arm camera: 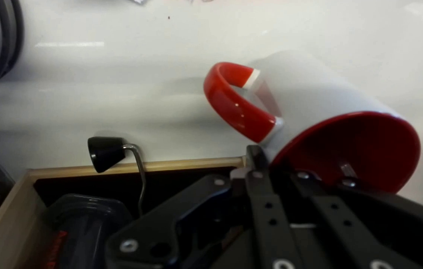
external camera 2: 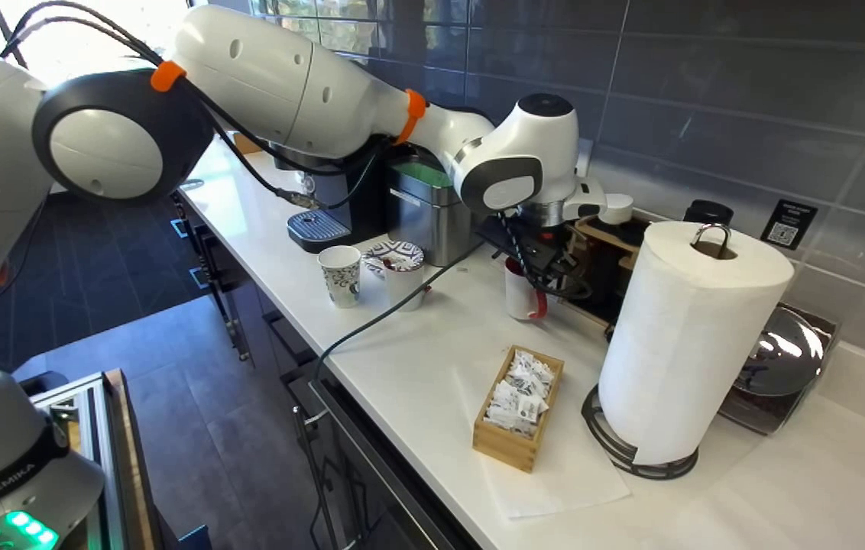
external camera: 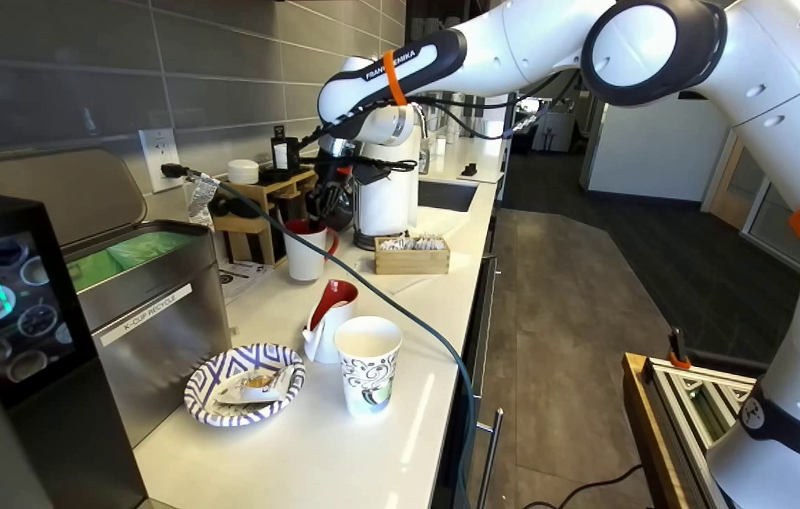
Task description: Move the mug forward then remove the spoon from the mug and put it in the cup
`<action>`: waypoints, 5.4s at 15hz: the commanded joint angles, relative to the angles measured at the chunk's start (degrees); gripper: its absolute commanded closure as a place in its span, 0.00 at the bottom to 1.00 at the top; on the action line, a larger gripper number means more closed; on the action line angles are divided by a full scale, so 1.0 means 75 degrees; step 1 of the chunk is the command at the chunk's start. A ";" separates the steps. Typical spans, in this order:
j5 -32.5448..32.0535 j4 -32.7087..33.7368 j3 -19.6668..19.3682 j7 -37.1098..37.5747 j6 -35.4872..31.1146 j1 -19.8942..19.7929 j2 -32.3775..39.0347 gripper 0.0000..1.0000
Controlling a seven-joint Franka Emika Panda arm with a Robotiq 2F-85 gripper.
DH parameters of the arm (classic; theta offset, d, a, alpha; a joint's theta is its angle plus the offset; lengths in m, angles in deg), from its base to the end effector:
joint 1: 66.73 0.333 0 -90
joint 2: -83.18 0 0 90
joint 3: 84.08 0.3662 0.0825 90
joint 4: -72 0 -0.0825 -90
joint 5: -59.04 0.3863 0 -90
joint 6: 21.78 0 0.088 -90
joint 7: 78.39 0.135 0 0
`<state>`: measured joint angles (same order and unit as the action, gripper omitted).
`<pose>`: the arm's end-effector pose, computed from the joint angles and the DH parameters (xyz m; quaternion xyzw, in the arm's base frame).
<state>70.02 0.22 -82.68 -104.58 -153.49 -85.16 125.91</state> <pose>0.7839 -0.2377 0.3588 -0.9847 -0.0220 -0.1707 0.0269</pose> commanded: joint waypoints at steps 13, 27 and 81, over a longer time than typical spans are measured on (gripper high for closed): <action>-0.0098 0.0970 0.0002 0.0405 0.0155 -0.0057 0.0736 0.85; -0.0111 0.0112 -0.0242 0.0889 -0.0108 0.0026 -0.0125 0.00; 0.5535 -0.7152 0.0540 -0.4153 -0.2168 -0.0897 -0.6330 0.99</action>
<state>105.39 -45.56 -78.34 -124.70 -173.20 -90.55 86.04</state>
